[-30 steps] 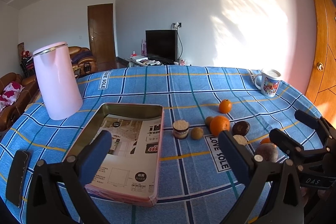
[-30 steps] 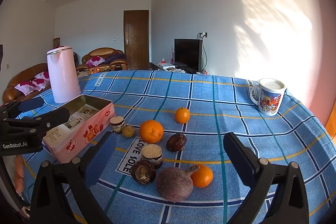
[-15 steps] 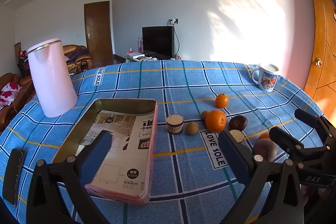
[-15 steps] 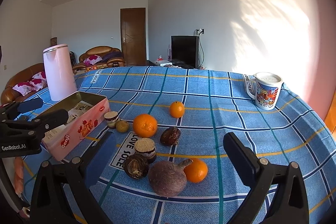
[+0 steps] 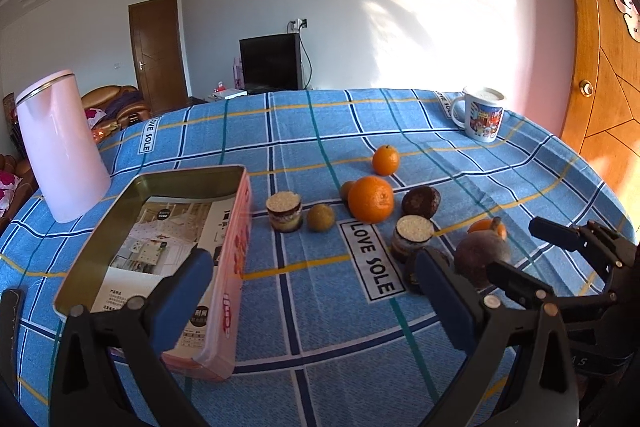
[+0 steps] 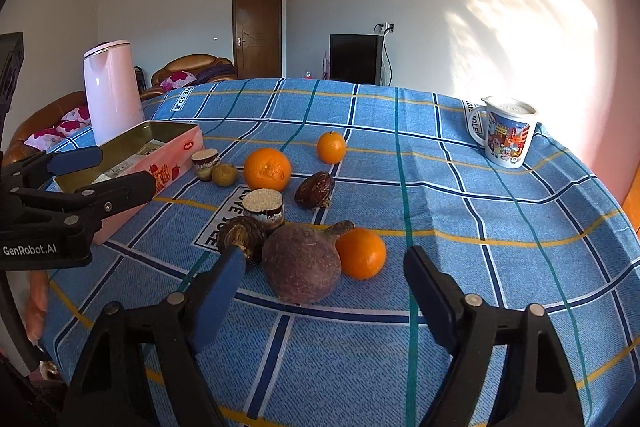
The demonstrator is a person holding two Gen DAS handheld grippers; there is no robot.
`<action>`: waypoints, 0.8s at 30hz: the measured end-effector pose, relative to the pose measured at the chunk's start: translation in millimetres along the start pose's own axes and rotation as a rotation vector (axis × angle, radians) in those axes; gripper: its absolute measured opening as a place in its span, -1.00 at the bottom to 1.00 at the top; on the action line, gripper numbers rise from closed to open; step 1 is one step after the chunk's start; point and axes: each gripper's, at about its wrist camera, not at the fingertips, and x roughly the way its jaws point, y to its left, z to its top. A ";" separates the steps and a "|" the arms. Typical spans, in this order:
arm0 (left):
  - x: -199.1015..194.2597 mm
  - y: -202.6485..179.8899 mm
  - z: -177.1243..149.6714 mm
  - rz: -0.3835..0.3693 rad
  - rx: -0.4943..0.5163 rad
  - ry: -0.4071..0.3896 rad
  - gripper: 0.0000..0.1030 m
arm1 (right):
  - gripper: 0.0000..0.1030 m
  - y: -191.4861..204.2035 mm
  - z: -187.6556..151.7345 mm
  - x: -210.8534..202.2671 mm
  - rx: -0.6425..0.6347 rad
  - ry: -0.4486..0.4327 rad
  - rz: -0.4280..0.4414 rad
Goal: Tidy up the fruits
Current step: 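Grasp the dark purple beet with the right tool while the left tool reaches toward the brown round fruit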
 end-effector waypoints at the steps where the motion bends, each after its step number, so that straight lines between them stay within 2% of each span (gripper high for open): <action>1: 1.5 0.8 0.0 -0.003 -0.005 0.003 1.00 | 0.42 1.3 0.6 2.5 -0.005 0.008 0.006; 8: 12.4 -3.3 -2.2 -0.043 -0.011 0.040 0.98 | 0.42 12.0 4.7 20.3 -0.057 0.078 0.012; 9: 13.1 -5.4 -2.5 -0.048 -0.007 0.043 0.97 | 0.38 14.8 4.1 21.4 -0.071 0.086 0.005; 12: 15.6 -12.0 -2.3 -0.074 0.010 0.052 0.85 | -0.02 18.1 1.8 29.6 -0.095 0.138 0.000; 15: 20.3 -16.8 -2.3 -0.097 0.016 0.073 0.79 | -0.03 14.3 0.8 26.2 -0.073 0.121 0.017; 16: 21.1 -18.8 -2.1 -0.103 0.019 0.076 0.71 | -0.03 10.7 0.8 21.1 -0.050 0.093 0.023; 21: 31.1 -37.6 0.6 -0.143 0.063 0.108 0.62 | -0.03 -12.9 3.0 9.3 0.055 0.032 -0.010; 23: 38.8 -46.3 0.4 -0.168 0.079 0.140 0.54 | -0.03 -19.7 4.1 6.2 0.073 0.021 -0.027; 24: 44.2 -51.2 0.2 -0.191 0.083 0.163 0.43 | -0.03 -22.9 4.1 5.1 0.083 0.017 -0.031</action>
